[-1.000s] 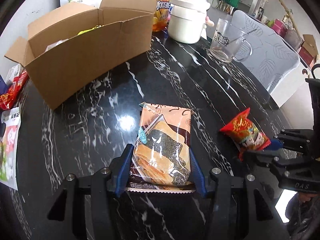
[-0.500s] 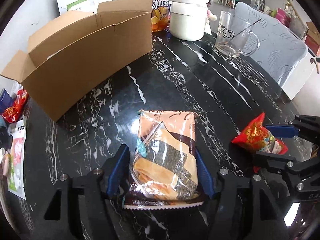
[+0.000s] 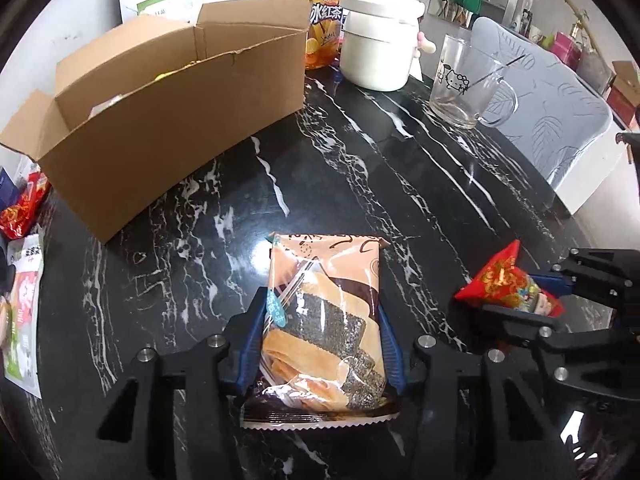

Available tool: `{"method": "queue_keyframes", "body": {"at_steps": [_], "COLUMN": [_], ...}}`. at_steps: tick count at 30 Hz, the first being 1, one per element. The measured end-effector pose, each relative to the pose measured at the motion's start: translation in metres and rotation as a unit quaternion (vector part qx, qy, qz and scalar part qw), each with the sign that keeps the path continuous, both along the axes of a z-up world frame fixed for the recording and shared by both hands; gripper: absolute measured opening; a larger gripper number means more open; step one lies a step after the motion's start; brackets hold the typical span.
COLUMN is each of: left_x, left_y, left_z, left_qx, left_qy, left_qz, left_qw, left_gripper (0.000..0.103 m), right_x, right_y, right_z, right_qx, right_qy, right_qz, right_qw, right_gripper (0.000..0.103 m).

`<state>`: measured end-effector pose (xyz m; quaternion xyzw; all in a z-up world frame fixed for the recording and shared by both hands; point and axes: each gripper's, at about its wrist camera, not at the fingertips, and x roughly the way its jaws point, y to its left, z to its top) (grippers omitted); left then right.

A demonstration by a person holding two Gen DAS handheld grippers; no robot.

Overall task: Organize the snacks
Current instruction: 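Lift the cracker pack and red candy bag and carry them over the box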

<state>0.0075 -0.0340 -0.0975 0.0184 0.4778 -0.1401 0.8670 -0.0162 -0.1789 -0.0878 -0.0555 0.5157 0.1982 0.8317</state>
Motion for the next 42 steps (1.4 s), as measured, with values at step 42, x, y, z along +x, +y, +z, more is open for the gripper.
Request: {"method": "queue_keyframes", "body": {"at_steps": [42], "left_x": [-0.011], "left_y": [0.096], "left_z": [0.124], "left_qx": [-0.017], "left_qy": [-0.136], "left_qz": [0.106], "left_qw": [0.9849], "left_gripper": [0.049], "right_x": [0.051], "right_y": [0.111], "right_z": [0.107], "right_qx": [0.103], "right_qy": [-0.115], "right_qz": [0.156], "right_qw": [0.976], "right_gripper": [0.032]}}
